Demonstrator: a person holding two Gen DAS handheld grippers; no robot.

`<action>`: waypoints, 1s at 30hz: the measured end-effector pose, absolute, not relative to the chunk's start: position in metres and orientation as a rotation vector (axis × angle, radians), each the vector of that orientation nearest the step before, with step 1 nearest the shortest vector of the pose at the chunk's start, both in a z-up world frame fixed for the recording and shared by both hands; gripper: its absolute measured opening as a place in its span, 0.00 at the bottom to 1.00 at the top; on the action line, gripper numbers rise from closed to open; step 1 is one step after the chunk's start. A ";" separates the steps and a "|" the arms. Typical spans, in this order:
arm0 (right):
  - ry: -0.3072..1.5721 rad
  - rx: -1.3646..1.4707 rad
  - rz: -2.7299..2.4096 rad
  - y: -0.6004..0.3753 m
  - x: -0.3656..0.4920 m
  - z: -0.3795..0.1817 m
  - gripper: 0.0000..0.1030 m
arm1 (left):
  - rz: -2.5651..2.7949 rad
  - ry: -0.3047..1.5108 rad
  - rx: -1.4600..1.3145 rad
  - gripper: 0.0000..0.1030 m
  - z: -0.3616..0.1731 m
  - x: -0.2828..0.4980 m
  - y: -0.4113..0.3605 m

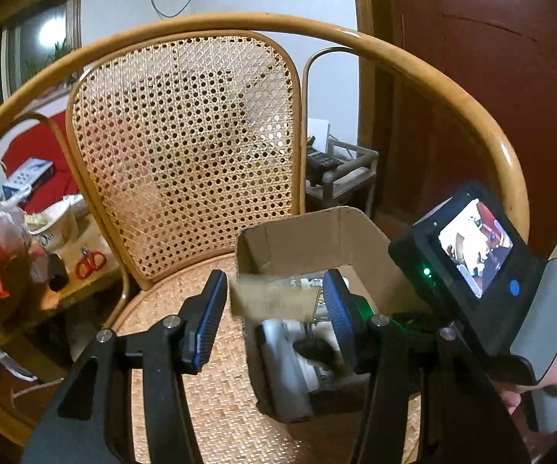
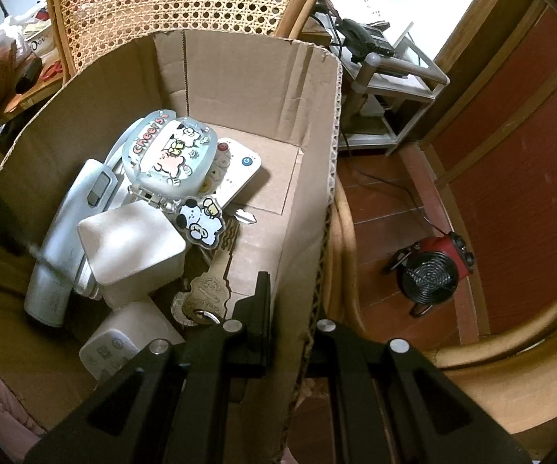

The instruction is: Organize rigid objects

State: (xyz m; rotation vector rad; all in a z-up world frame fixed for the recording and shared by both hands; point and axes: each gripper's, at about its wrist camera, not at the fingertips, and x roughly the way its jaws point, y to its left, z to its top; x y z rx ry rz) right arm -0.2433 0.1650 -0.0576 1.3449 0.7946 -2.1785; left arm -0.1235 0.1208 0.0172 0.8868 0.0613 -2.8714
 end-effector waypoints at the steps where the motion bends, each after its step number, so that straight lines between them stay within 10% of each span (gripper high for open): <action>1: 0.796 1.344 -2.179 0.165 -0.243 -0.058 0.09 | -2.878 0.073 0.889 0.49 0.017 -0.123 0.121; 5: 0.795 1.345 -2.178 0.166 -0.243 -0.058 0.09 | -2.871 0.082 0.870 0.78 0.019 -0.120 0.122; 11: 0.793 1.345 -2.177 0.170 -0.243 -0.055 0.09 | -2.795 0.037 0.817 0.95 0.022 -0.103 0.108; 22: 0.761 1.349 -2.187 0.174 -0.241 -0.048 0.14 | -2.717 0.119 0.747 1.00 0.027 -0.057 0.066; 24: 0.760 1.316 -2.217 0.175 -0.238 -0.042 0.21 | -2.710 0.139 0.738 1.00 0.027 -0.050 0.061; 28: 0.711 1.211 -2.267 0.180 -0.227 -0.022 0.72 | -2.691 0.166 0.697 1.00 0.028 -0.033 0.051; 30: 0.683 1.150 -2.270 0.179 -0.218 -0.012 0.76 | -2.673 0.167 0.658 1.00 0.028 -0.025 0.049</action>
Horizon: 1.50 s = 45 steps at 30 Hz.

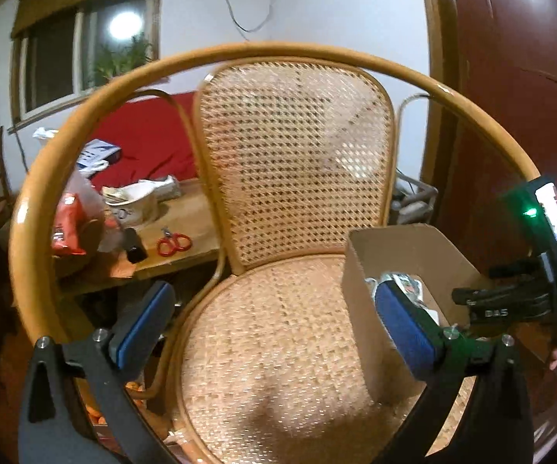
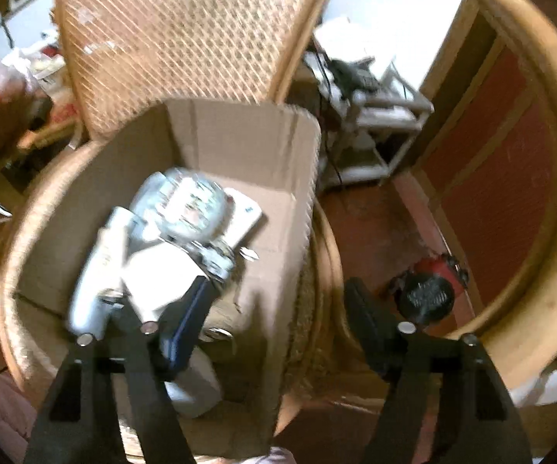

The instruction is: Organize rigid objects

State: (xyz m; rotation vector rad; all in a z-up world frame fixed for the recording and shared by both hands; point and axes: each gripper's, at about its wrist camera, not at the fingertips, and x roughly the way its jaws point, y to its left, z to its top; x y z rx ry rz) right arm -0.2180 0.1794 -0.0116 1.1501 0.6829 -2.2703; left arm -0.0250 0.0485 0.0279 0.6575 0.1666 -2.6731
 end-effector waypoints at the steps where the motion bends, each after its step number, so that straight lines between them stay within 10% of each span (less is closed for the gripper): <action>1: 0.673 1.117 -2.277 0.179 -0.213 -0.006 0.79 | -2.667 0.161 0.653 1.00 0.028 -0.022 0.048; 13: 0.618 0.818 -2.332 0.186 -0.154 0.038 1.00 | -2.605 0.176 0.591 1.00 0.029 0.009 0.029; 45: 0.281 0.569 -2.345 0.237 -0.082 0.041 1.00 | -2.608 0.044 0.642 1.00 0.014 0.004 0.046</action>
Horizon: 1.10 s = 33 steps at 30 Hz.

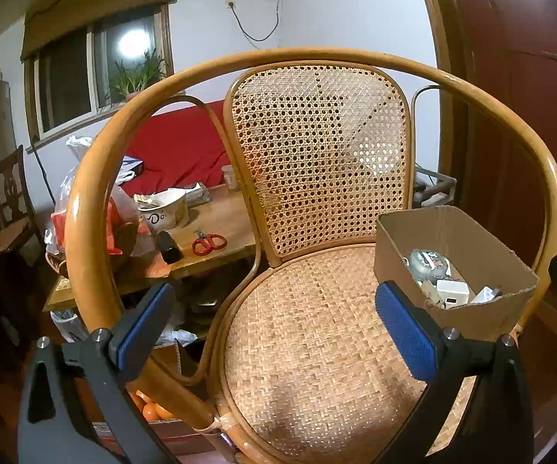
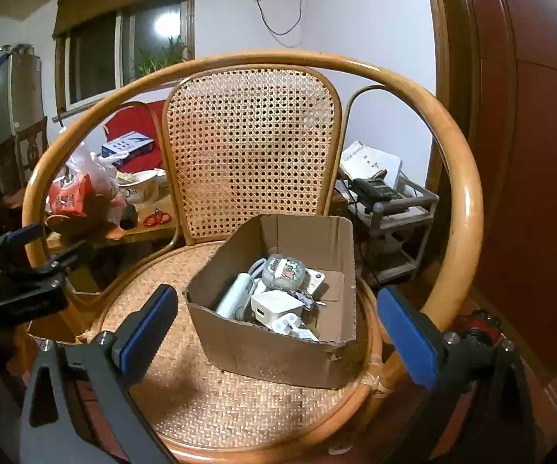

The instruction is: Organize rigid objects

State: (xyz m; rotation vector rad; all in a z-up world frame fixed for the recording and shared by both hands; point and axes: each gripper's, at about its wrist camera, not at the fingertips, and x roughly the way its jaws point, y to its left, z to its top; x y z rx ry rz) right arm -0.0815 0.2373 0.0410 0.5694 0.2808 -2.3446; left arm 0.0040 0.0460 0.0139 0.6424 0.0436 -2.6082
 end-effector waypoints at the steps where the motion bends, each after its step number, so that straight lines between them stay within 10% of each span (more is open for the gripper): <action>1: 0.285 0.568 -2.346 0.237 -0.081 0.041 1.00 | -2.609 0.044 0.645 1.00 0.013 0.004 0.046; 33: 0.286 0.574 -2.363 0.239 -0.084 0.039 1.00 | -2.607 -0.005 0.676 1.00 0.011 0.001 0.049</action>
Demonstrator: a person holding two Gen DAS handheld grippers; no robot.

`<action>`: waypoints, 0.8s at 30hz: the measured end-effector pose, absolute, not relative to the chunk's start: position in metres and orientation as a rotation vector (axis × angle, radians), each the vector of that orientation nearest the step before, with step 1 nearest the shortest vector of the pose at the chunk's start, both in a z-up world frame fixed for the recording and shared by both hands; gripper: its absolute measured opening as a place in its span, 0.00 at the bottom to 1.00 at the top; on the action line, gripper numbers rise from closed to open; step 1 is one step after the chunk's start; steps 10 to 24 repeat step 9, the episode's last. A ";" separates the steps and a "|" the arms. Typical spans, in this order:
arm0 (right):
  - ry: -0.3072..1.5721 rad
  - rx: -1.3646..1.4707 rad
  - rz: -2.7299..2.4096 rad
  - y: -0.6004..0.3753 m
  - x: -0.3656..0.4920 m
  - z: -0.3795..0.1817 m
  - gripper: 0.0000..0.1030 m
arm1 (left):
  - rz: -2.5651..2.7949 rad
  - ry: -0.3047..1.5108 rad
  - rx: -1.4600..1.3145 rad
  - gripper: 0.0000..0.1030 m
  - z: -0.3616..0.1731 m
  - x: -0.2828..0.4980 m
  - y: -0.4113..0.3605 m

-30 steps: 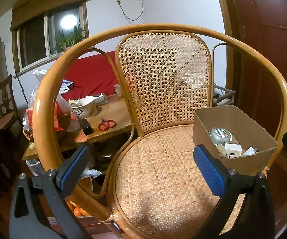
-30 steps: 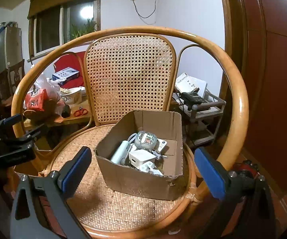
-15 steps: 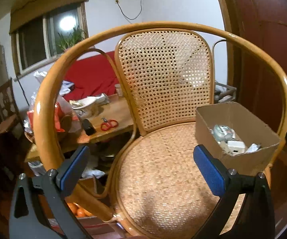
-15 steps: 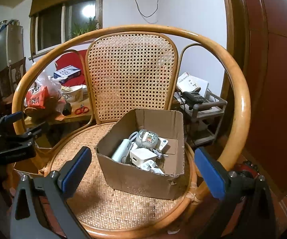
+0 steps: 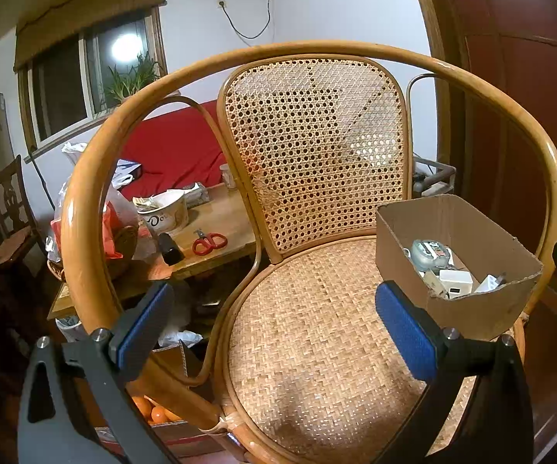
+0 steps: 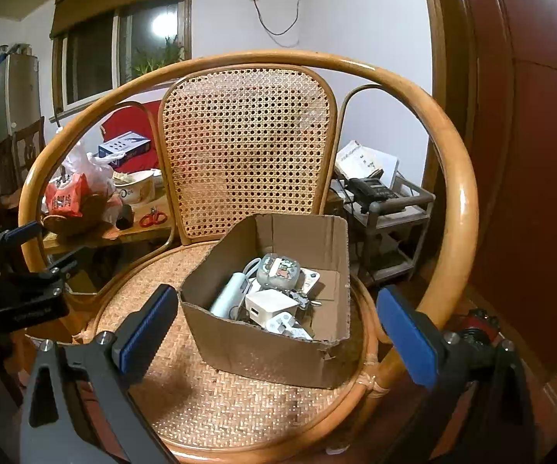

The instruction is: Organize rigid objects

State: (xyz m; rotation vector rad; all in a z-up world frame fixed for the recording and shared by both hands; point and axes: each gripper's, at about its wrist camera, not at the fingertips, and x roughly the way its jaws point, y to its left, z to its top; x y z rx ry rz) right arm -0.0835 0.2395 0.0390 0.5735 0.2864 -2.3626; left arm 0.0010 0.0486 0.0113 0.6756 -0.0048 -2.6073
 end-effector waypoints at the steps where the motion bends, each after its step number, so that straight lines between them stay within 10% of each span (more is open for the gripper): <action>1: 0.287 0.573 -2.362 0.240 -0.084 0.039 1.00 | -2.610 0.001 0.677 1.00 0.012 0.001 0.048; 24: 0.290 0.584 -2.380 0.238 -0.085 0.038 1.00 | -2.612 0.029 0.689 1.00 0.011 0.001 0.046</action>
